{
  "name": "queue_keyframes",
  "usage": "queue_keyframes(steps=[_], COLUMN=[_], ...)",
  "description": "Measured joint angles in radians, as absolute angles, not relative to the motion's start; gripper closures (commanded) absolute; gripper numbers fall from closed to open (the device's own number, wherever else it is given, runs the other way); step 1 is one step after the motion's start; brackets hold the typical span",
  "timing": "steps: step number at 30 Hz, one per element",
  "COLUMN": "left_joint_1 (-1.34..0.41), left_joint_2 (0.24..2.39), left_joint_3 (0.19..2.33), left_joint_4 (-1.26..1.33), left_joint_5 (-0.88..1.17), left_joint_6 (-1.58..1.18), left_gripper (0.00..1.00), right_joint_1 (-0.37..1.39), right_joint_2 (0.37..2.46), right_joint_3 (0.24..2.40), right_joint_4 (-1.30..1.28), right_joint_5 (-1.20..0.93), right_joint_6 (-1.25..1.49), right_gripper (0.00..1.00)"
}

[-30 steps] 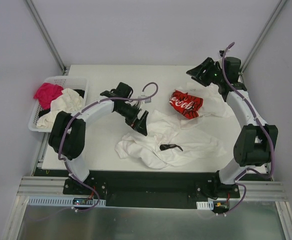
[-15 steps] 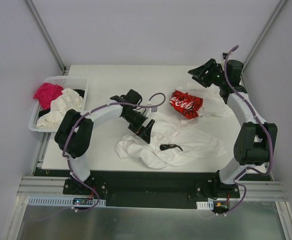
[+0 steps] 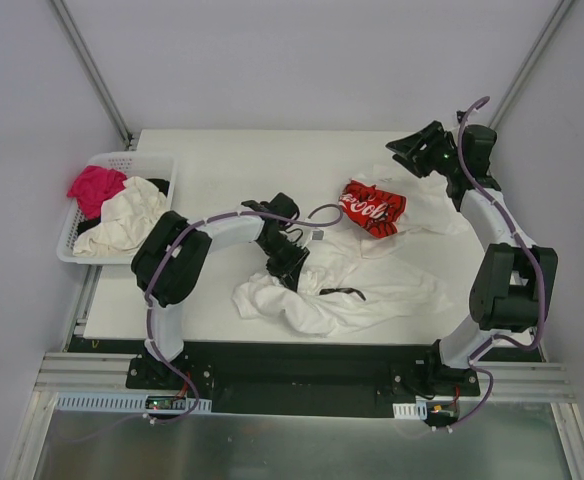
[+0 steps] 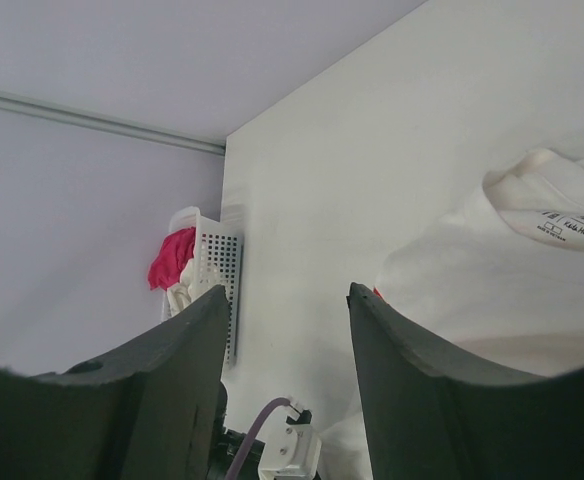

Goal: Fold and stack the t-shirts

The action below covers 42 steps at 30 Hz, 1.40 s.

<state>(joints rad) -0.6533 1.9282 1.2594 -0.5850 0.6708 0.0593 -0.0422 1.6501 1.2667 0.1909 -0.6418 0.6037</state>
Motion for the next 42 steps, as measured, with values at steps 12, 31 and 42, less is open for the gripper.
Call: queue_keyframes(steps=[12,31,42], left_joint_1=[-0.646,-0.509,-0.331], left_joint_2=[1.918,1.195,1.129], left_joint_3=[1.371,1.549,1.415], left_joint_4=[-0.597,-0.582,-0.567], left_joint_5=[0.480,-0.478,-0.890], left_joint_6=[-0.013,-0.229,-0.293], left_gripper=[1.00,1.00,1.00], right_joint_1=[-0.050,-0.067,-0.067], right_joint_2=[1.650,1.650,1.649], right_joint_3=[1.258,1.227,1.202], right_joint_4=[0.200,0.225,0.240], right_joint_5=[-0.643,-0.661,-0.671], right_joint_6=[0.613,0.622,0.627], right_gripper=[0.48,0.48,0.48])
